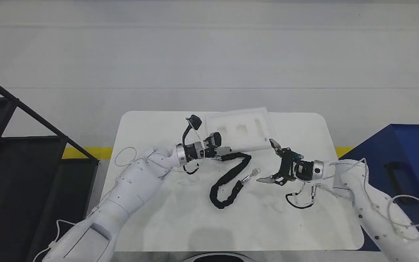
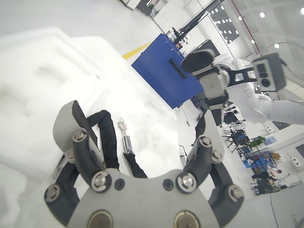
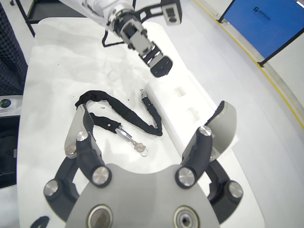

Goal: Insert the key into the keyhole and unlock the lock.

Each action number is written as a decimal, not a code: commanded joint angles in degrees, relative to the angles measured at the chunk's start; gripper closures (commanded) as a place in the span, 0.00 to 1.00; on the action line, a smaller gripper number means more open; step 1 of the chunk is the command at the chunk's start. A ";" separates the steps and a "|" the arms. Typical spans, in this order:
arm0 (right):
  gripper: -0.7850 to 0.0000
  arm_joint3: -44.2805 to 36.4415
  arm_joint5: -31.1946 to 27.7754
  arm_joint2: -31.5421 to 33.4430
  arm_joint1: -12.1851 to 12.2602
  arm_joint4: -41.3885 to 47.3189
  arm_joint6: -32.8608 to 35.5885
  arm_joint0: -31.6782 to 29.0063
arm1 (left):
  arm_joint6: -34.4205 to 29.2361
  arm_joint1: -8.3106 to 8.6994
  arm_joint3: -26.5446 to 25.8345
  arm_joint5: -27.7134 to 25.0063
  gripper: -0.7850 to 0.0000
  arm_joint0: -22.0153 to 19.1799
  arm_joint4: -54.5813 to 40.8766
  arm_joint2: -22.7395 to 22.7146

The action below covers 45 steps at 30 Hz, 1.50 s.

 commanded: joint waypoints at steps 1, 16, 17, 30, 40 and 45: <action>0.00 2.12 -2.04 -1.53 -0.51 1.54 0.90 2.25 | 1.03 1.26 -4.05 -0.29 0.00 1.82 2.87 -3.86; 0.00 15.12 -7.23 -13.91 -2.35 14.68 6.39 17.37 | -0.85 6.41 -22.29 0.71 0.00 8.58 23.35 -22.12; 0.00 15.82 -7.23 -14.58 -2.14 15.46 5.99 18.29 | -2.47 6.74 -23.26 -0.37 0.00 8.67 24.65 -22.81; 0.00 20.16 -7.23 -28.66 3.63 11.56 -12.26 28.85 | -10.97 11.13 -25.67 -8.49 0.00 6.70 26.62 -24.46; 0.00 18.85 -7.23 -35.68 6.97 3.92 -24.35 32.33 | -9.60 14.46 -27.54 -8.49 0.00 8.92 21.41 -27.44; 0.00 18.87 -7.23 -35.51 6.94 4.05 -23.94 32.27 | -9.63 14.43 -27.51 -8.49 0.00 8.89 21.47 -27.41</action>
